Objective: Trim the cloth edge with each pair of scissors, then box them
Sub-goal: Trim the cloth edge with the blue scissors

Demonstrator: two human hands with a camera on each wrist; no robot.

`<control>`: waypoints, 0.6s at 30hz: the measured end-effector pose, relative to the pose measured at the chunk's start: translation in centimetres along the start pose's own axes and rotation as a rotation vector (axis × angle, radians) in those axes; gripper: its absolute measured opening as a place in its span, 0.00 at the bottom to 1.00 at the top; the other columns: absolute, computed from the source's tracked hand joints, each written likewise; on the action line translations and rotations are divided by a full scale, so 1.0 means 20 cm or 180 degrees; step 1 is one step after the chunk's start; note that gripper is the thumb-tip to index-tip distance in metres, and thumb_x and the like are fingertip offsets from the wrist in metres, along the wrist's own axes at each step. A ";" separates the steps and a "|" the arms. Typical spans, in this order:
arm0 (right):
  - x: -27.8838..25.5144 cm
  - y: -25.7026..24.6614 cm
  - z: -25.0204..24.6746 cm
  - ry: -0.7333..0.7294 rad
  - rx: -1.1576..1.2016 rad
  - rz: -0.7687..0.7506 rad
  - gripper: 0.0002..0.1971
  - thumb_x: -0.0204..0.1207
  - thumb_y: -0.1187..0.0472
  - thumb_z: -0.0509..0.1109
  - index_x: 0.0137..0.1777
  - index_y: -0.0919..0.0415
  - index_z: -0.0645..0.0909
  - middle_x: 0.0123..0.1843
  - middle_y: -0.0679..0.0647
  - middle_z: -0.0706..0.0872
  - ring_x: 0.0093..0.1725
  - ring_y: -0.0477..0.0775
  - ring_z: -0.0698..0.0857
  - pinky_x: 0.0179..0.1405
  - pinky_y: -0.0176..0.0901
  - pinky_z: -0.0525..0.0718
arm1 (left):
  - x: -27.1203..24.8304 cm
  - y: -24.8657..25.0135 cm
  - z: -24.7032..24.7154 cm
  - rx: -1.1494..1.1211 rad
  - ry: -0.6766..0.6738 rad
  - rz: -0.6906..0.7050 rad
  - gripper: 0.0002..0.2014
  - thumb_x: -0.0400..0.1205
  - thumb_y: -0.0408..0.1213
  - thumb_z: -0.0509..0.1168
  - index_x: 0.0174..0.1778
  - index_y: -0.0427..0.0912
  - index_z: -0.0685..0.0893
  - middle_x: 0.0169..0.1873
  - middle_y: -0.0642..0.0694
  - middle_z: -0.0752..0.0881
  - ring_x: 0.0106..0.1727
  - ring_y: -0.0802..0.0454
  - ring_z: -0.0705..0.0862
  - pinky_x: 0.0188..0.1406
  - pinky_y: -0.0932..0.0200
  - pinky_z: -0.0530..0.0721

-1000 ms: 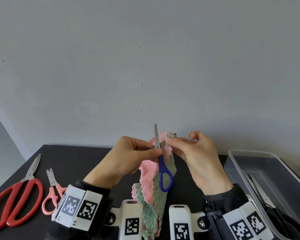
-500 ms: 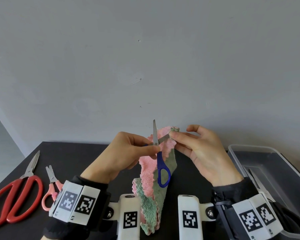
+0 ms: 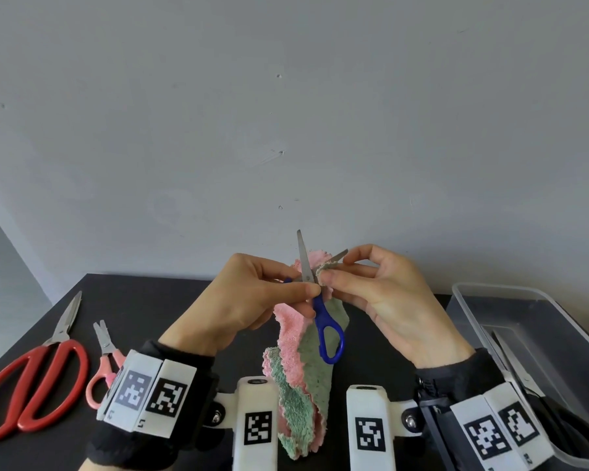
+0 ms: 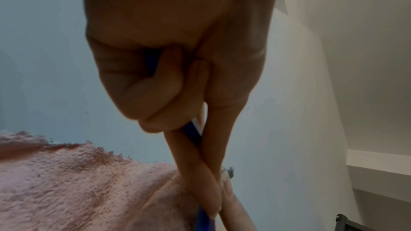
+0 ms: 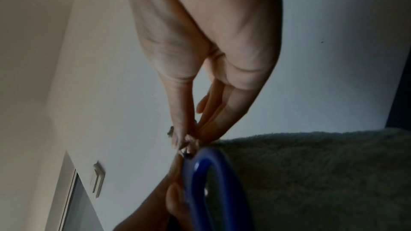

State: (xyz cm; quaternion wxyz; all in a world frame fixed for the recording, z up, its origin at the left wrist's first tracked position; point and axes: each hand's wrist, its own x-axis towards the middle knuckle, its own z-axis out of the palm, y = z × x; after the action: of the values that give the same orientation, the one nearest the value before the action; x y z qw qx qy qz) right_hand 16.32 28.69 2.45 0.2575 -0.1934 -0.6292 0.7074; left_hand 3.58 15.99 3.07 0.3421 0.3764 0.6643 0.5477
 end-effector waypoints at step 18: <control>0.00 -0.01 -0.03 0.0586 0.0230 -0.0199 0.26 0.67 0.77 0.76 0.43 0.57 0.60 0.35 0.64 0.91 0.38 0.59 0.91 0.41 0.44 0.90 | 0.00 -0.01 0.00 0.0269 0.0137 -0.0121 0.06 0.69 0.39 0.78 0.30 0.41 0.91 0.15 0.42 0.78 0.14 0.55 0.62 0.13 0.68 0.61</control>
State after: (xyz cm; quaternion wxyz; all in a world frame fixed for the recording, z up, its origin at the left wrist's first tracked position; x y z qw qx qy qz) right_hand 16.72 29.09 2.62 0.3430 -0.2285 -0.5827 0.7005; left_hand 3.48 15.87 2.80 0.3219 0.3659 0.7011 0.5205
